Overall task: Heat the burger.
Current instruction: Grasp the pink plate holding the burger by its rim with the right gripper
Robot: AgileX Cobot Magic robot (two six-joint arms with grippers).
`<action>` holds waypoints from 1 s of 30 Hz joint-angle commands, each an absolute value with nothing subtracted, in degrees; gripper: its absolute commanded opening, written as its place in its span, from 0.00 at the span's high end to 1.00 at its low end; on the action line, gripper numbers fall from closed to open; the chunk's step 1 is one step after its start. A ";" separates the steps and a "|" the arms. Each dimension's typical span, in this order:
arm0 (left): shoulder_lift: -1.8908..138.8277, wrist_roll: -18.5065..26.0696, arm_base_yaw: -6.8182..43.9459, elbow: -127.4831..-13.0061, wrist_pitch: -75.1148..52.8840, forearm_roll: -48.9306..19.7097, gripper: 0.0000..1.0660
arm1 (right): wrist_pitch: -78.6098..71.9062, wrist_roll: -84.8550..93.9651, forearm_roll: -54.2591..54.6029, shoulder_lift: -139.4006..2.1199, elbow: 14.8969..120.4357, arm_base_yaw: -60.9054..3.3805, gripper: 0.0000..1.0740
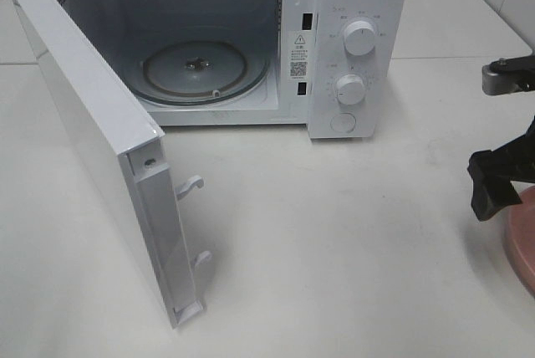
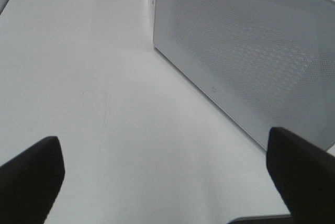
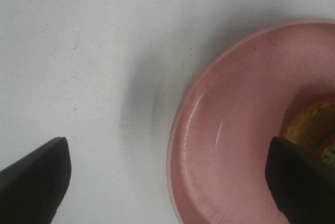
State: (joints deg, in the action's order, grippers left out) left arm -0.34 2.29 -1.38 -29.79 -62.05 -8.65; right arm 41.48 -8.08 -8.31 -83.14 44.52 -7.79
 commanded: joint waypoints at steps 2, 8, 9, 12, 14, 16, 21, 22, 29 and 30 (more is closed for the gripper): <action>-0.52 2.29 -1.32 -29.74 -61.25 -8.88 0.07 | 38.33 -8.94 -8.65 -83.42 41.77 -6.65 0.13; -0.52 2.29 -1.32 -29.74 -61.25 -8.88 0.07 | 33.80 -8.94 -8.77 -83.65 38.56 -4.64 0.14; -0.52 2.29 -1.32 -29.74 -61.25 -8.88 0.07 | 33.63 -8.94 -8.77 -84.11 38.50 -4.64 0.14; -0.52 2.29 -1.32 -29.74 -61.25 -8.88 0.07 | 33.58 -8.94 -8.82 -86.40 38.50 -4.58 0.15; -0.52 2.29 -1.32 -29.74 -61.25 -8.88 0.07 | 32.89 -8.94 -8.82 -88.64 38.50 -4.58 0.16; -0.52 2.29 -1.32 -29.74 -61.25 -8.88 0.07 | 32.31 -8.94 -8.82 -90.41 38.50 -4.58 0.16; -0.52 2.29 -1.32 -29.74 -61.25 -8.88 0.07 | 30.48 -8.88 -8.82 -93.91 38.50 -4.58 0.18; -0.52 2.29 -1.32 -29.74 -61.25 -8.88 0.07 | 30.08 -8.88 -8.82 -94.42 38.50 -4.58 0.18; -0.52 2.29 -1.32 -29.74 -61.25 -8.88 0.07 | 29.28 -8.88 -8.82 -97.00 38.50 -4.58 0.20; -0.52 2.29 -1.32 -29.74 -61.25 -8.88 0.07 | 29.28 -8.88 -8.82 -97.35 38.50 -4.58 0.20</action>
